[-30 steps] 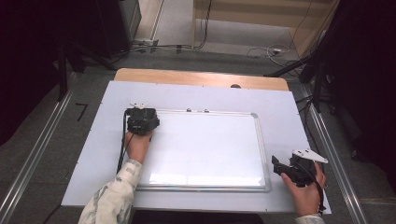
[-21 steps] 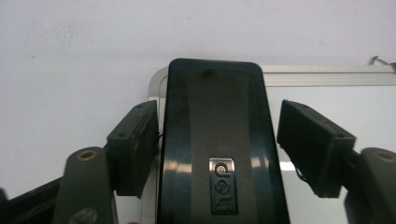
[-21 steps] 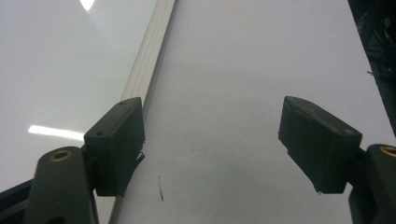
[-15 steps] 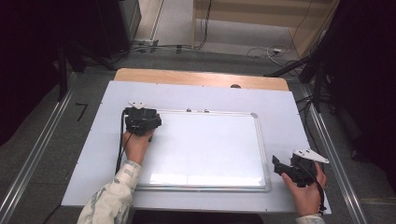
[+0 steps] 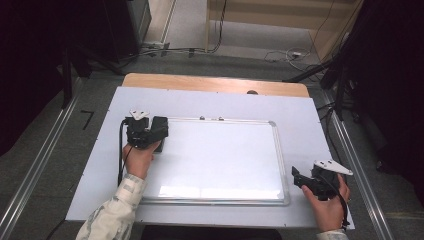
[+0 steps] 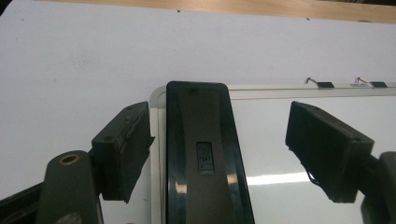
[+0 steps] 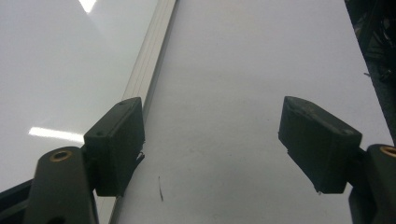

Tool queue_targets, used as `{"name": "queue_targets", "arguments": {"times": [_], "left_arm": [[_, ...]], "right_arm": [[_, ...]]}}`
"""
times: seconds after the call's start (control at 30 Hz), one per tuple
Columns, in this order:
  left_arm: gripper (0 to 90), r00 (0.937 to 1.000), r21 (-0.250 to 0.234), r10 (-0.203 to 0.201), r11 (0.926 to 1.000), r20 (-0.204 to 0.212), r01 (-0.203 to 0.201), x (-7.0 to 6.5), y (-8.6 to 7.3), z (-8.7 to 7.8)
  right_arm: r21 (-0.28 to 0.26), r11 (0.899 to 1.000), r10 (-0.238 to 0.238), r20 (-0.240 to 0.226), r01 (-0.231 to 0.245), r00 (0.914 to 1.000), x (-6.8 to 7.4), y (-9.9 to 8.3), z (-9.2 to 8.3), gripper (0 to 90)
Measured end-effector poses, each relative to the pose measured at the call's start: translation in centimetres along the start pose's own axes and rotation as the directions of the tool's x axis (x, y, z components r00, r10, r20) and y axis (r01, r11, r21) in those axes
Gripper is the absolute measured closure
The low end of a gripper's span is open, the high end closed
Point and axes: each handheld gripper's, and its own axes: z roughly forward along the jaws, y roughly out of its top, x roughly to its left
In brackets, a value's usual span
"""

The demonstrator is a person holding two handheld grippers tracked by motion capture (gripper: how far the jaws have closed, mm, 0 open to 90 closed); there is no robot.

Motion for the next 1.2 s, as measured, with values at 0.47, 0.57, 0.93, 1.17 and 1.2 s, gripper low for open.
{"name": "queue_targets", "arguments": {"times": [0.47, 0.57, 0.93, 1.17, 1.2], "left_arm": [[21.1, 0.9989, -0.007, -0.019, 0.9998, 0.044, 0.019, 1.0, -0.7, -1.7], [20.1, 0.9982, -0.010, -0.013, 0.9999, 0.058, 0.014, 1.0, -0.8, -2.2], [19.9, 0.9983, -0.017, -0.006, 0.9998, 0.058, 0.007, 1.3, -1.5, -3.4], [18.9, 0.9974, -0.021, 0.010, 0.9997, 0.072, -0.008, 1.0, -2.0, -4.1], [18.9, 0.9972, -0.018, 0.014, 0.9998, 0.073, -0.013, 1.0, -2.1, -4.2]], "right_arm": [[-0.005, 1.000, -0.001, 0.001, 0.001, 1.0000, 0.0, 0.1, -0.1, 21.7], [-0.006, 1.000, -0.001, 0.000, 0.001, 1.0000, 0.0, 0.1, -0.1, 21.7], [-0.008, 1.000, 0.001, -0.003, -0.001, 1.0000, 0.1, 0.1, -0.1, 21.7], [-0.006, 1.000, -0.002, -0.003, 0.002, 1.0000, 0.1, 0.1, -0.1, 21.7], [-0.007, 1.000, -0.001, -0.004, 0.001, 1.0000, 0.1, 0.1, -0.1, 21.7]]}}
